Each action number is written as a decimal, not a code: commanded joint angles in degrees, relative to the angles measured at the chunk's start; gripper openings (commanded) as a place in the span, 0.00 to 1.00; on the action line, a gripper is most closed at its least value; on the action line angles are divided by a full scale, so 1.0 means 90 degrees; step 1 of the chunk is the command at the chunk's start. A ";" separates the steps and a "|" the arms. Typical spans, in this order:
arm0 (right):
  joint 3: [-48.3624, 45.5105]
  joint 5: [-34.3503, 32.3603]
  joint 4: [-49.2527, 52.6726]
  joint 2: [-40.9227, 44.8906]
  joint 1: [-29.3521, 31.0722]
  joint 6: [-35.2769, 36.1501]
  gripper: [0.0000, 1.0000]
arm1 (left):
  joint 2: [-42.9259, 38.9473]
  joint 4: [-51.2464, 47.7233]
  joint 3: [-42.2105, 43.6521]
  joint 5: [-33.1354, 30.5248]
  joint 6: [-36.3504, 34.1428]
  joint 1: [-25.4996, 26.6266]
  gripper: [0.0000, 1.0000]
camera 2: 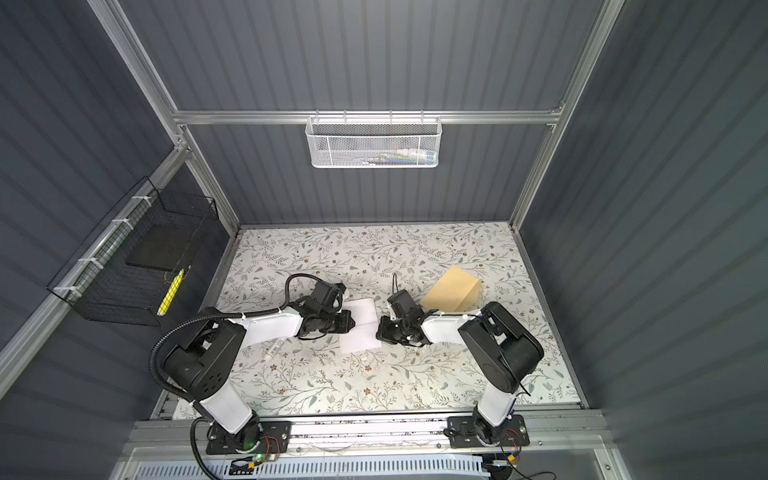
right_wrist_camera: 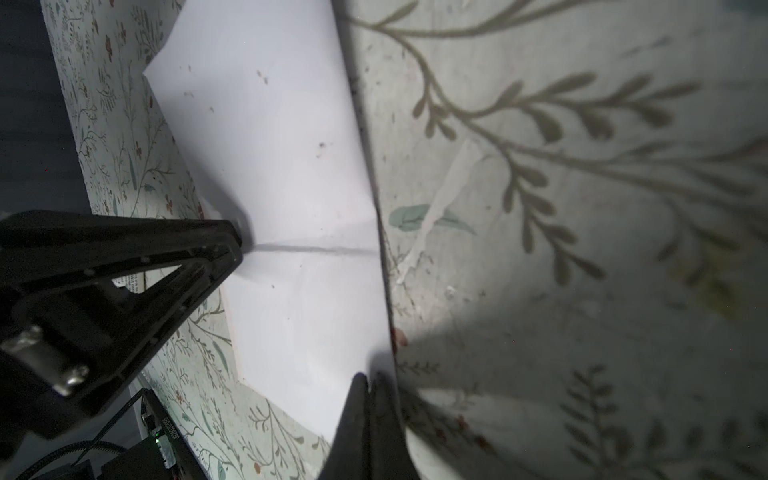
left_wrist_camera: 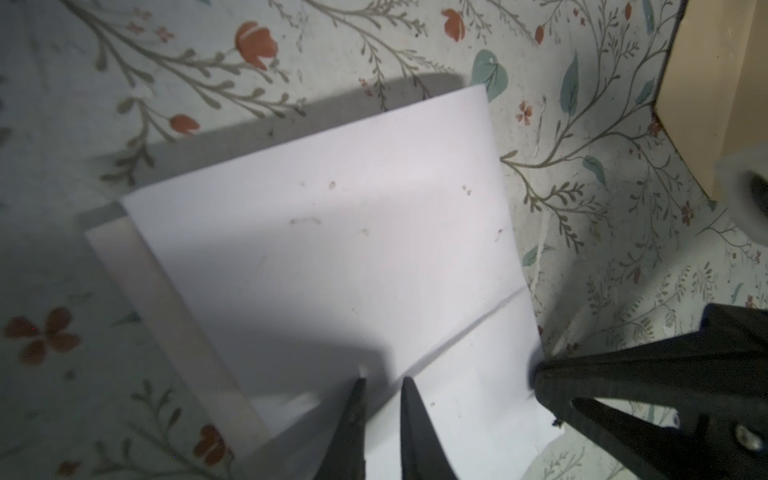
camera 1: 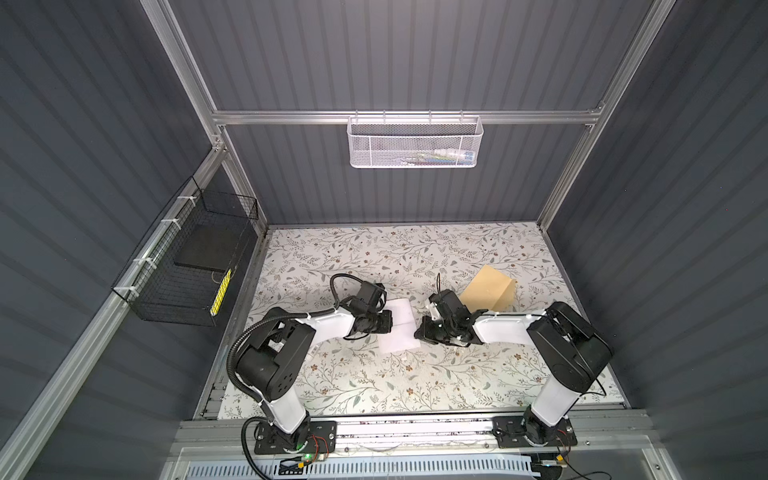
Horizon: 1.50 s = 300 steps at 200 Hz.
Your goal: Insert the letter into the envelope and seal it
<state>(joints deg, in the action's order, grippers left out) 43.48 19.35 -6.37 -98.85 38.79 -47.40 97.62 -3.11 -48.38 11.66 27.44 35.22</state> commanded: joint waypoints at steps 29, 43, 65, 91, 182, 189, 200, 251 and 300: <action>-0.0144 -0.0257 0.0141 0.0068 0.0026 0.0051 0.00 | -0.0149 0.0625 -0.0344 0.1050 0.1048 0.0145 0.19; -0.0134 -0.0241 0.0142 0.0055 0.0036 0.0051 0.00 | -0.0007 0.0753 -0.0453 0.1173 0.1244 0.0224 0.19; -0.0134 -0.0252 0.0132 0.0065 0.0053 0.0051 0.00 | 0.0205 0.0881 -0.0532 0.1168 0.1411 0.0314 0.18; -0.0143 -0.0257 0.0135 0.0085 0.0066 0.0061 0.00 | 0.0523 0.0837 -0.0693 0.1085 0.1466 0.0464 0.17; -0.0134 -0.0237 0.0142 0.0089 0.0104 0.0076 0.00 | 0.1098 0.0787 -0.0799 0.0851 0.1491 0.0647 0.14; -0.0133 -0.0236 0.0151 0.0086 0.0105 0.0075 0.00 | 0.1123 0.0795 -0.0796 0.0750 0.1499 0.0647 0.14; -0.0134 -0.0236 0.0151 0.0102 0.0111 0.0082 0.00 | 0.1170 0.0812 -0.0775 0.0613 0.1525 0.0642 0.12; -0.0164 -0.0236 0.0160 0.0100 0.0114 0.0091 0.00 | 0.1363 0.0911 -0.0904 0.0445 0.1639 0.0646 0.09; -0.0222 -0.0227 0.0151 0.0133 0.0114 0.0091 0.00 | 0.1629 0.0698 -0.1282 0.0128 0.1559 0.0637 0.07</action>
<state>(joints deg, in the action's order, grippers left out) 42.98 18.13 -6.76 -98.37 39.44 -47.33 109.47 6.46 -57.63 16.49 41.82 40.58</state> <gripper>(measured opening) 0.049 0.076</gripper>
